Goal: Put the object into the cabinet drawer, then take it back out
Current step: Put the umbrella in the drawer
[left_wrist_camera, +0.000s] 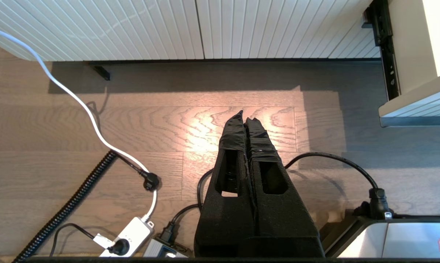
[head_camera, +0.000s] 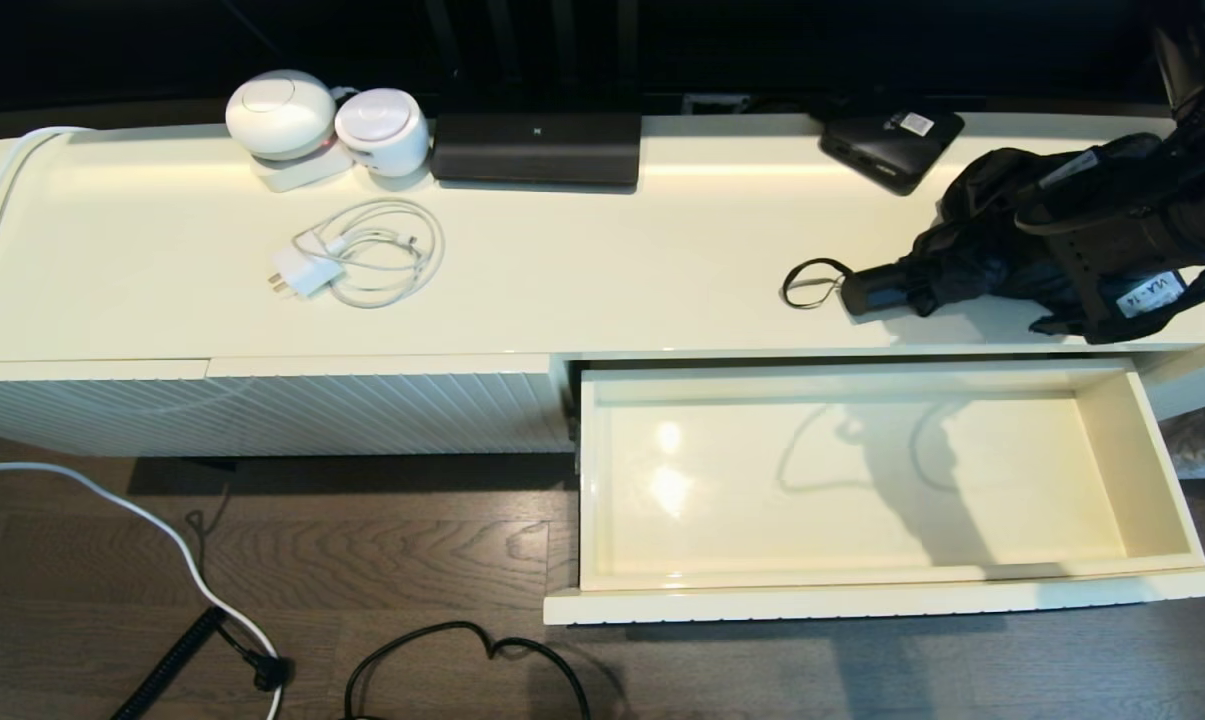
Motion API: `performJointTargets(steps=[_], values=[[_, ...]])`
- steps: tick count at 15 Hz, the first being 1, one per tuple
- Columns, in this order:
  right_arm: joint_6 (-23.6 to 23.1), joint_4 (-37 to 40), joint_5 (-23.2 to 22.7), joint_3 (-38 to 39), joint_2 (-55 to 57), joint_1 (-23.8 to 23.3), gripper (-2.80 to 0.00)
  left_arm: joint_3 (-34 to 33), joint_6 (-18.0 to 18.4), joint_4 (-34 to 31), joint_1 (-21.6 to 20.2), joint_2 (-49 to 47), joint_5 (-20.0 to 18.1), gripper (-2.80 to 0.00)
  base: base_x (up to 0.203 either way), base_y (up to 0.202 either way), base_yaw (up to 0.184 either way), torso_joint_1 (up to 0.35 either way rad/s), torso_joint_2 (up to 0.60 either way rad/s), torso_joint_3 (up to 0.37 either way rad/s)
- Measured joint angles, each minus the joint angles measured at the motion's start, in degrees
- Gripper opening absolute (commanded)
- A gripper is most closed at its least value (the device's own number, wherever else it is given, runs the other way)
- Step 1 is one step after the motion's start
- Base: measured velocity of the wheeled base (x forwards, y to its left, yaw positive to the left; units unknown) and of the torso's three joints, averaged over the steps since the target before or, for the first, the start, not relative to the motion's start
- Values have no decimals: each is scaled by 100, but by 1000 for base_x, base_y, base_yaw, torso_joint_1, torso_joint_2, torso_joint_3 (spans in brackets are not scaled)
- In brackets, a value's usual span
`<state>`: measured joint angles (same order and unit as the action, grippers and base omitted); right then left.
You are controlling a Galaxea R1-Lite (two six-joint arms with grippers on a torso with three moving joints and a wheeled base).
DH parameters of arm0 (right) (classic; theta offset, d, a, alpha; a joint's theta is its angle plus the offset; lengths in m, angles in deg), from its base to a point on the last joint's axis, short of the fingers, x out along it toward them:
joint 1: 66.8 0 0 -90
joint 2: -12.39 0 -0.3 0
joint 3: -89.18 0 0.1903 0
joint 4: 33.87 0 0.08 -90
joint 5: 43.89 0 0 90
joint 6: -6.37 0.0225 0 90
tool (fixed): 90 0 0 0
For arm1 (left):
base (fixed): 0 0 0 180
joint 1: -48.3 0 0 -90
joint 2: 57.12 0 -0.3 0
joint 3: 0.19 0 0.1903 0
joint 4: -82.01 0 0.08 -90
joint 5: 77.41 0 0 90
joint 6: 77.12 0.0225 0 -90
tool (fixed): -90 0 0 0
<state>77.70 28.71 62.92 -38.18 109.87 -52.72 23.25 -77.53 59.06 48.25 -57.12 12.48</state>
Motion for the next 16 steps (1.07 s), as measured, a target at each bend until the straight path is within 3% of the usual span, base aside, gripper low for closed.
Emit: performJointTargets(steps=[8, 9, 16], values=[[38, -413, -108, -408, 620, -307, 0, 0, 0, 0, -1, 0, 1, -280, 0, 0, 0, 0, 0, 0], [37, -427, -130, -430, 670, -337, -280, 0, 0, 0, 0, 0, 0, -280, 0, 0, 0, 0, 0, 0], [34, -443, -235, -416, 761, -370, -280, 0, 0, 0, 0, 0, 1, -280, 0, 0, 0, 0, 0, 0]])
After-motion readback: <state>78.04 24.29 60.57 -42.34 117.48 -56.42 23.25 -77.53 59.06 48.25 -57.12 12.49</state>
